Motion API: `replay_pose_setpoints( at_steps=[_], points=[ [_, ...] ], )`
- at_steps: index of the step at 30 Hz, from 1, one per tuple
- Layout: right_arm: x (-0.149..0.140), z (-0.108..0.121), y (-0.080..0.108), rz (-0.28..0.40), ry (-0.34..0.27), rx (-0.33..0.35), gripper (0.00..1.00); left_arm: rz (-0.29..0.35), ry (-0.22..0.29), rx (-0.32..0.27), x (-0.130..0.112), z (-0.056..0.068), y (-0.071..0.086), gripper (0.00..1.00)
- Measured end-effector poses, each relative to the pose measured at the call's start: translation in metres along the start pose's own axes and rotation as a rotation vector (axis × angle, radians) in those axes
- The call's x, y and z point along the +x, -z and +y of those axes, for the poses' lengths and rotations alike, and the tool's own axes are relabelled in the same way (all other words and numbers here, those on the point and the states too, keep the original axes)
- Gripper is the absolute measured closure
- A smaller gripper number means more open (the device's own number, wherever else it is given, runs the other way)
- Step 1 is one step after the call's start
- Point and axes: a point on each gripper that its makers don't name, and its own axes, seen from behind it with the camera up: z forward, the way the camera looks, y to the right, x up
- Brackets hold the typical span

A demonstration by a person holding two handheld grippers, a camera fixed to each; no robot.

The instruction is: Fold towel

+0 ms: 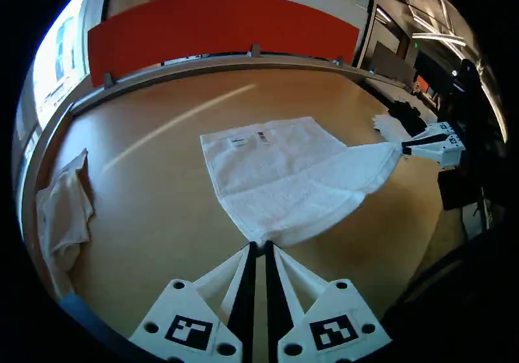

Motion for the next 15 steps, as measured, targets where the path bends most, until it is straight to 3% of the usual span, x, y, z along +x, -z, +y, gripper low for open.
replay_pose_setpoints(
  at_steps=[9, 15],
  points=[
    [0.009, -0.008, 0.021, -0.001, -0.004, 0.016, 0.96, -0.002, 0.036, -0.017, 0.002, 0.014, 0.024, 0.90],
    [0.004, -0.011, 0.028, -0.015, -0.009, 0.023, 0.96, -0.005, 0.048, -0.021, -0.001, 0.019, 0.032, 0.90]
  ],
)
